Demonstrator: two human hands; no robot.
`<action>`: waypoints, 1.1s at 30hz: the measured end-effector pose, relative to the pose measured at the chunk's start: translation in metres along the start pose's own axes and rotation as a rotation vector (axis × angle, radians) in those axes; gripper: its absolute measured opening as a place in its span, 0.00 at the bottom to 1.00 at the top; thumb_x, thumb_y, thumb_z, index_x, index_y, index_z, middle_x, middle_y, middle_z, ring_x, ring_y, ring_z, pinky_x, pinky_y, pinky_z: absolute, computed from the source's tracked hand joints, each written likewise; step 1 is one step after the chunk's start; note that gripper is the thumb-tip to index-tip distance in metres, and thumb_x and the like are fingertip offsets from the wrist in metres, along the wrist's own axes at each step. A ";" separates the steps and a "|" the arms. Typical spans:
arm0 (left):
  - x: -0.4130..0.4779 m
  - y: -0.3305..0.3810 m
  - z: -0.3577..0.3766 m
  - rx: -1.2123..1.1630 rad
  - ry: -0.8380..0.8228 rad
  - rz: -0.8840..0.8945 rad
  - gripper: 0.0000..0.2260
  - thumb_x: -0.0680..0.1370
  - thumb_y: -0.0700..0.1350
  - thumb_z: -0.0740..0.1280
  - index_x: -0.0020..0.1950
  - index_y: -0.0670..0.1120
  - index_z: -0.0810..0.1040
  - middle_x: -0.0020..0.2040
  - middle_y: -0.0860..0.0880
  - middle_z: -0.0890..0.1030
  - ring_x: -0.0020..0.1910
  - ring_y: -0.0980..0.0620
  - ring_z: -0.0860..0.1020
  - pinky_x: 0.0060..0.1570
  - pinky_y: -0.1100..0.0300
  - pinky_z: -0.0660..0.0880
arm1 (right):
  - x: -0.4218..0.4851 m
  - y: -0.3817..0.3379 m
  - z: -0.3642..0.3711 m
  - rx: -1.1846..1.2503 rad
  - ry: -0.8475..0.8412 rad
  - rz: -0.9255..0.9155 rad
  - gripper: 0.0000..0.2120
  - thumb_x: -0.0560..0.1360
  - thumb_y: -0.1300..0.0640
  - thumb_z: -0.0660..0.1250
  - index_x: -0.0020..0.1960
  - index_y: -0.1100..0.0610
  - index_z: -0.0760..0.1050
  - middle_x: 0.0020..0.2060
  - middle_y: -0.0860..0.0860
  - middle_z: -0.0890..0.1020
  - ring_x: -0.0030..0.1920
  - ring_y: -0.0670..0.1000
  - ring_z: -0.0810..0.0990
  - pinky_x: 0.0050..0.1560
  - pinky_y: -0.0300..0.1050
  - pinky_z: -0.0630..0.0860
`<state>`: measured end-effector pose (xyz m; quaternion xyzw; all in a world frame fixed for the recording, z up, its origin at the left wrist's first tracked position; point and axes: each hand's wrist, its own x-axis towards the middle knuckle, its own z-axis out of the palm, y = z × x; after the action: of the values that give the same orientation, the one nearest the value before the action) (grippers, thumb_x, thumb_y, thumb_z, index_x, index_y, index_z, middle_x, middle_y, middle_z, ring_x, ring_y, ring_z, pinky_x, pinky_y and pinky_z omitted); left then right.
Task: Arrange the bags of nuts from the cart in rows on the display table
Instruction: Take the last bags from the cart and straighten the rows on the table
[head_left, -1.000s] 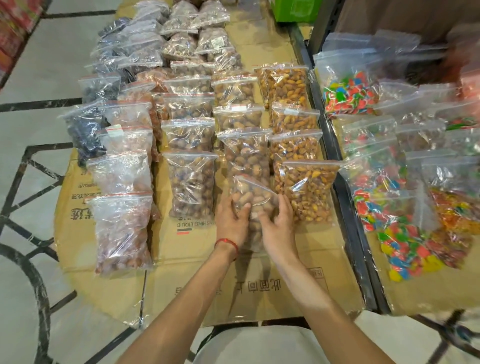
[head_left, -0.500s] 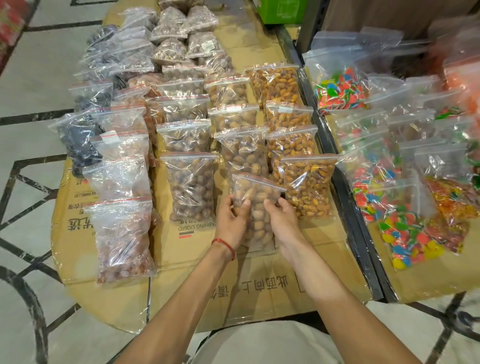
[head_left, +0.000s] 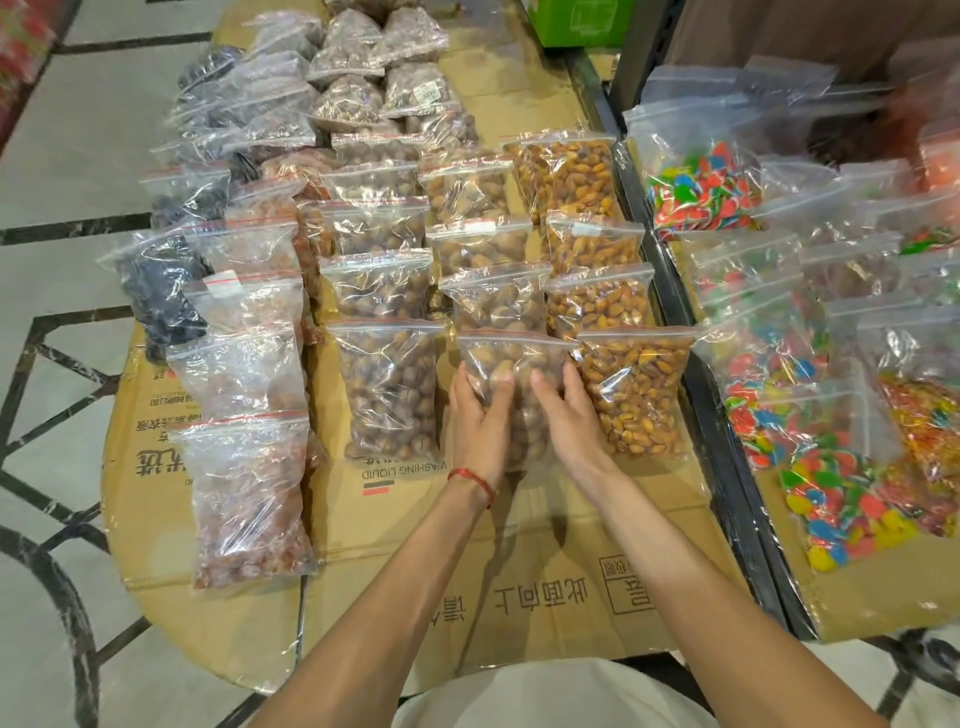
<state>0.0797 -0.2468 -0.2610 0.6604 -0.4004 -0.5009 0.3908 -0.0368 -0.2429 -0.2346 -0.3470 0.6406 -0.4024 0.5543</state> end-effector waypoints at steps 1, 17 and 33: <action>-0.001 0.003 0.001 0.002 0.009 -0.008 0.42 0.74 0.76 0.61 0.82 0.56 0.60 0.79 0.52 0.69 0.78 0.50 0.67 0.77 0.44 0.64 | 0.005 -0.001 -0.001 0.042 -0.005 0.015 0.32 0.86 0.44 0.61 0.85 0.52 0.55 0.68 0.37 0.72 0.66 0.40 0.70 0.70 0.41 0.66; 0.021 0.004 -0.008 -0.001 -0.032 0.042 0.37 0.76 0.68 0.63 0.81 0.55 0.59 0.80 0.49 0.67 0.78 0.51 0.67 0.78 0.45 0.64 | 0.020 -0.010 0.020 0.038 0.019 0.051 0.51 0.73 0.23 0.62 0.84 0.54 0.58 0.81 0.49 0.67 0.80 0.53 0.65 0.82 0.58 0.60; 0.011 0.004 -0.012 -0.019 0.034 0.039 0.29 0.80 0.60 0.58 0.76 0.46 0.65 0.65 0.48 0.79 0.65 0.49 0.76 0.69 0.50 0.71 | 0.017 -0.004 0.027 -0.088 -0.051 -0.028 0.18 0.84 0.41 0.64 0.68 0.49 0.67 0.61 0.44 0.78 0.62 0.43 0.78 0.70 0.44 0.74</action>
<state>0.0929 -0.2565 -0.2591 0.6570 -0.4017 -0.4858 0.4136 -0.0129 -0.2627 -0.2400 -0.3901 0.6385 -0.3726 0.5490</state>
